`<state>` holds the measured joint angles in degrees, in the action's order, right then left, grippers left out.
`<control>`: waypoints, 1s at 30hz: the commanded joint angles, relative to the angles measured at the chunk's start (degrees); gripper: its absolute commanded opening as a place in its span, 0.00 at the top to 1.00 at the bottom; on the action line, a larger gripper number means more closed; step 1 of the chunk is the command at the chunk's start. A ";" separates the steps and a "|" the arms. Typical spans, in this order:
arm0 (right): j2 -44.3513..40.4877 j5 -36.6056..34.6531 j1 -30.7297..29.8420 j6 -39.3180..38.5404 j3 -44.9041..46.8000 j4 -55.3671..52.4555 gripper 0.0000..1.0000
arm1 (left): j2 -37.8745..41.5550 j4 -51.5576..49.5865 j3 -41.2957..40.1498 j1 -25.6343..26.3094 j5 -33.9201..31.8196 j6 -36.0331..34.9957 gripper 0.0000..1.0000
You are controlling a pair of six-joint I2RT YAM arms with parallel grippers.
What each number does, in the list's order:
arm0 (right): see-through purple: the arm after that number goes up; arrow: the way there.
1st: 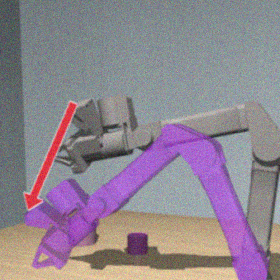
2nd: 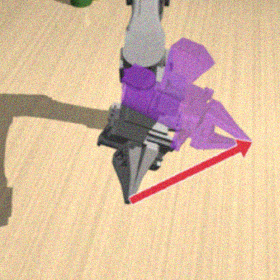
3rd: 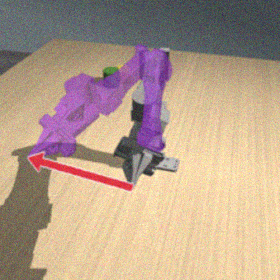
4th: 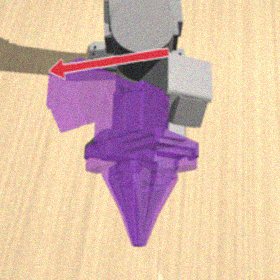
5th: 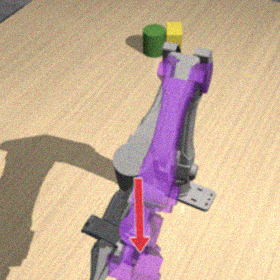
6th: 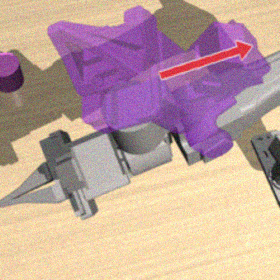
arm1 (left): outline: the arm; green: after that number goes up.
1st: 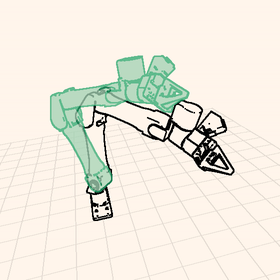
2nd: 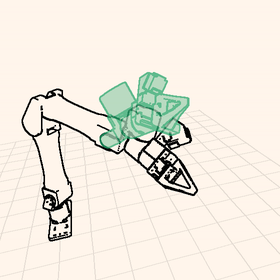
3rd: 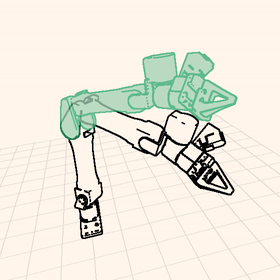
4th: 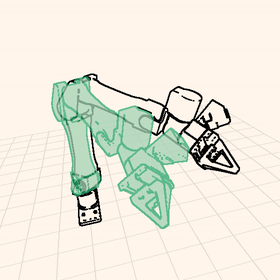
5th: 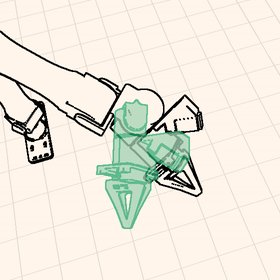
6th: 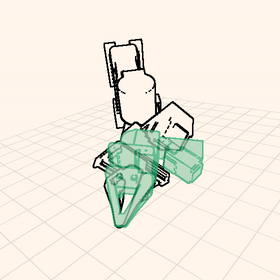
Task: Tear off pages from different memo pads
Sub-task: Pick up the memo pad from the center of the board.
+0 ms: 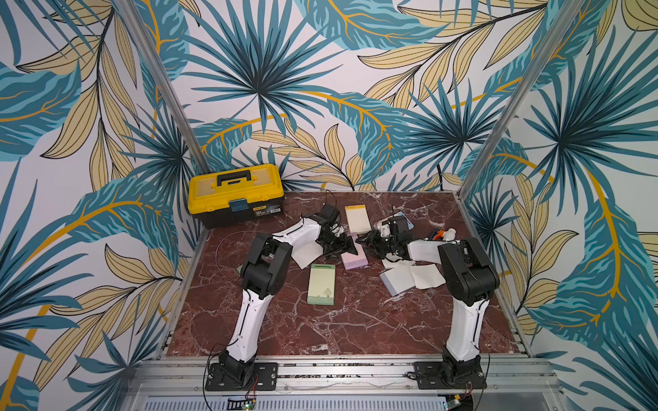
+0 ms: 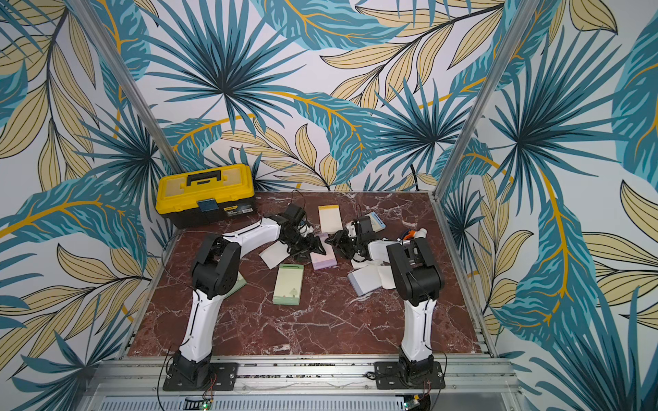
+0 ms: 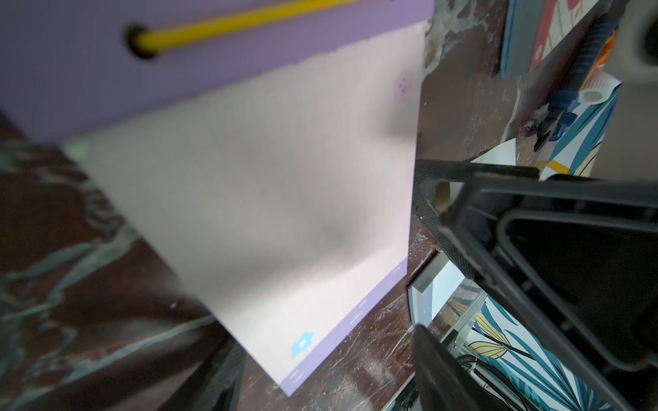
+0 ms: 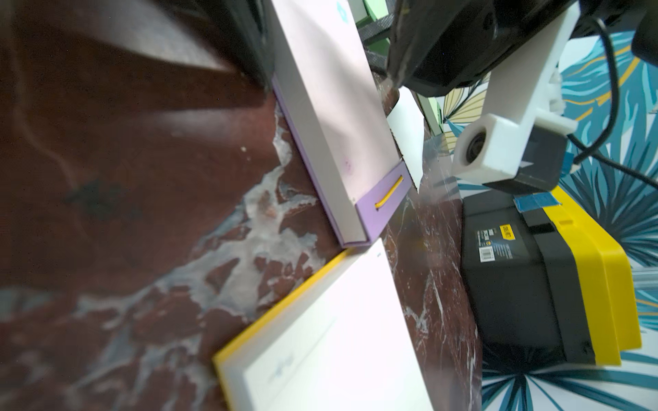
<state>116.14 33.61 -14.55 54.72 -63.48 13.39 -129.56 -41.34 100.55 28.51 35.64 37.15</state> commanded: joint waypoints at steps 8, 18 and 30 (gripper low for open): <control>-6.28 8.50 -1.36 -5.09 3.18 -2.00 0.59 | 0.05 3.30 -0.20 0.94 1.72 -0.84 0.27; -6.71 10.50 -1.62 -6.50 3.17 -5.05 0.69 | 2.07 3.43 -1.78 0.84 2.31 -1.23 0.30; -6.19 12.45 -3.56 -18.61 -2.69 -20.24 0.68 | 4.73 3.72 -3.36 -0.18 3.81 -2.35 0.32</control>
<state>110.30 40.34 -16.01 38.89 -65.60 -3.18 -127.79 -41.71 97.47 28.12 37.74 35.70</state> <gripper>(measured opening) 0.322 0.685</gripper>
